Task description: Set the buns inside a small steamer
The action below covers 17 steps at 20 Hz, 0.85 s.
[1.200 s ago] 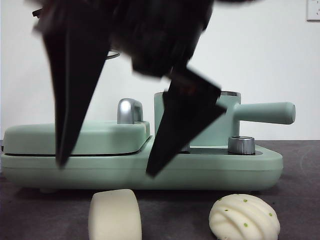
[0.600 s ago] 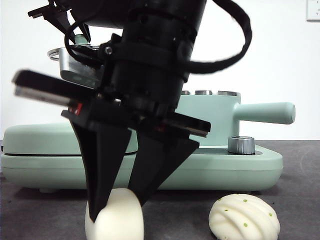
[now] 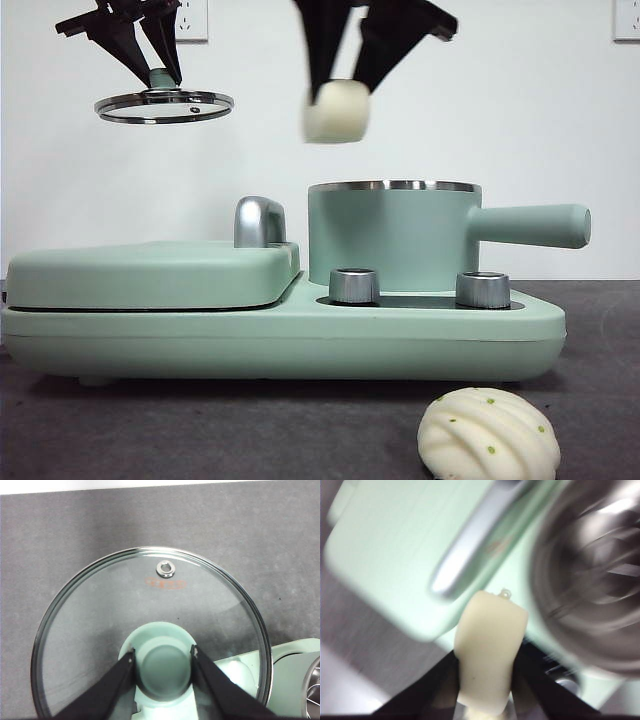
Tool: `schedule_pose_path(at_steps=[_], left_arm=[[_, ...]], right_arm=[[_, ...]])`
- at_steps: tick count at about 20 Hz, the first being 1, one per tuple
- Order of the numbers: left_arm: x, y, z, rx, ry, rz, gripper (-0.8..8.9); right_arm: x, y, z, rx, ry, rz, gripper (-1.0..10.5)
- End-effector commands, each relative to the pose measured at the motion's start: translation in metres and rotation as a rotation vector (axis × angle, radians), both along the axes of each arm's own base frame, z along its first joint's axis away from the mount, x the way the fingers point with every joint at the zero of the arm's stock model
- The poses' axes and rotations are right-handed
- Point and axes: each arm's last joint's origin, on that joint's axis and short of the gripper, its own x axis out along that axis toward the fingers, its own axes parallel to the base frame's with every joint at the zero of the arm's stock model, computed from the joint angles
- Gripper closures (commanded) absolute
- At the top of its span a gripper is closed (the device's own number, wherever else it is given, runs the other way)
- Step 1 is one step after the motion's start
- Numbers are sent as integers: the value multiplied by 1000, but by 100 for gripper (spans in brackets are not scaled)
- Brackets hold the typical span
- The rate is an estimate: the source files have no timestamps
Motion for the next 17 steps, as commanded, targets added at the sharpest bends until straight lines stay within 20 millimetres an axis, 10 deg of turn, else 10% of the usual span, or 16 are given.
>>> schedule_pose_path(at_steps=[1,9,17], left_arm=[[-9,0,8,-6,-1,-6,791],[-9,0,8,-6,0,-5,791],[-9,0,8,-6,0,-5,791]], right_arm=[[32,-7,0,-19,-22,-14,809],[96,-17,-51,-52,49,-63,800],[106,-11,-75,-69,92,-29,731]])
